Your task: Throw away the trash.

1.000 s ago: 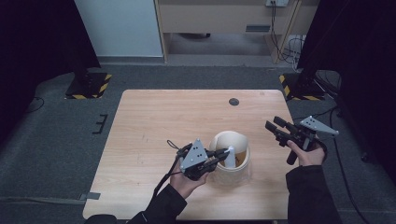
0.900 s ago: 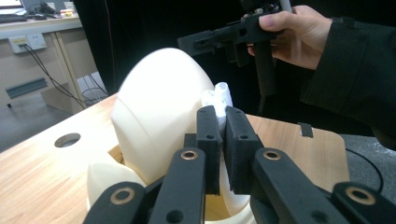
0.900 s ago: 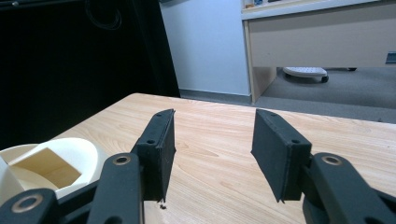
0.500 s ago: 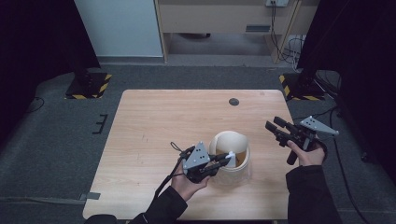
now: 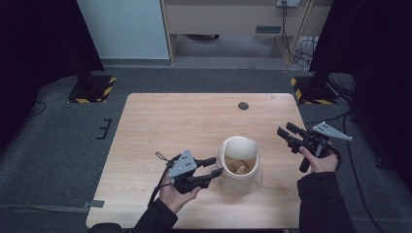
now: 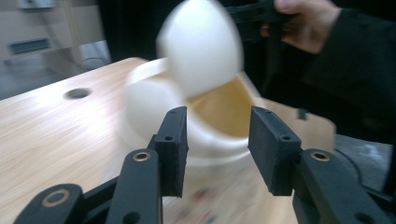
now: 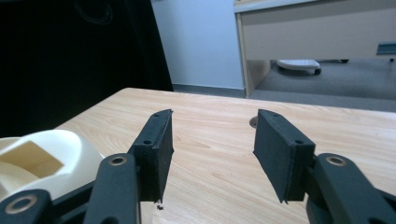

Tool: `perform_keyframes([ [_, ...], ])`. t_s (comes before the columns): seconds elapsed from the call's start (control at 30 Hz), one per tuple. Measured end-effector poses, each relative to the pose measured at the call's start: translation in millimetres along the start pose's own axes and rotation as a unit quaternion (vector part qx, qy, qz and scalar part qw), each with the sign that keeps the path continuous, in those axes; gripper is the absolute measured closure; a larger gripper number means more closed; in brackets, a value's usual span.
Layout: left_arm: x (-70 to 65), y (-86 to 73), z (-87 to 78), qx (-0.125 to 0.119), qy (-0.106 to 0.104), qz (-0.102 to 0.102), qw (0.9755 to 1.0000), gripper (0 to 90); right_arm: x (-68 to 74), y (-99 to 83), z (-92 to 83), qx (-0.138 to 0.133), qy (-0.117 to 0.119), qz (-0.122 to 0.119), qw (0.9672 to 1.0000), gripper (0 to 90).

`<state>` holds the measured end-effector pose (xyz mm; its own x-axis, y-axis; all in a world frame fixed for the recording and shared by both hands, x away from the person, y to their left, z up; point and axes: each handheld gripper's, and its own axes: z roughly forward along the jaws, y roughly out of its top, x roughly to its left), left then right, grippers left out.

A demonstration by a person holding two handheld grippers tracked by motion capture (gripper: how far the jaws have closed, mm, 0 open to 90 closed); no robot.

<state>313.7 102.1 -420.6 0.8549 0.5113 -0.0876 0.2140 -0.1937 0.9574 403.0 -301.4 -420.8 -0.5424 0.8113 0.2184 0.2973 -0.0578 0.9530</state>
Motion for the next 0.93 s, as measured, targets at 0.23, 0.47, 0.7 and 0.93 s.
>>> perform_keyframes([
  [0.23, 55.9, -38.7, -38.4, 0.034, 0.090, -0.052, 0.9941, 44.4, -7.0, -11.5, 3.9, 0.026, -0.018, 0.003, 0.9995, 39.4],
  [0.47, 101.5, -70.2, -53.3, 0.090, 0.158, -0.105, 0.9777, 36.3, -17.7, -30.8, 10.9, 0.072, -0.038, 0.006, 0.9967, 29.7],
  [0.7, 130.5, -95.7, -56.4, 0.183, 0.226, -0.101, 0.9515, 19.1, -30.8, -55.1, 17.5, 0.136, -0.071, 0.009, 0.9881, 22.5],
  [0.93, 145.6, -108.9, -57.4, 0.243, 0.258, -0.100, 0.9299, 11.8, -36.2, -72.5, 25.0, 0.205, -0.096, -0.014, 0.9740, 18.7],
])
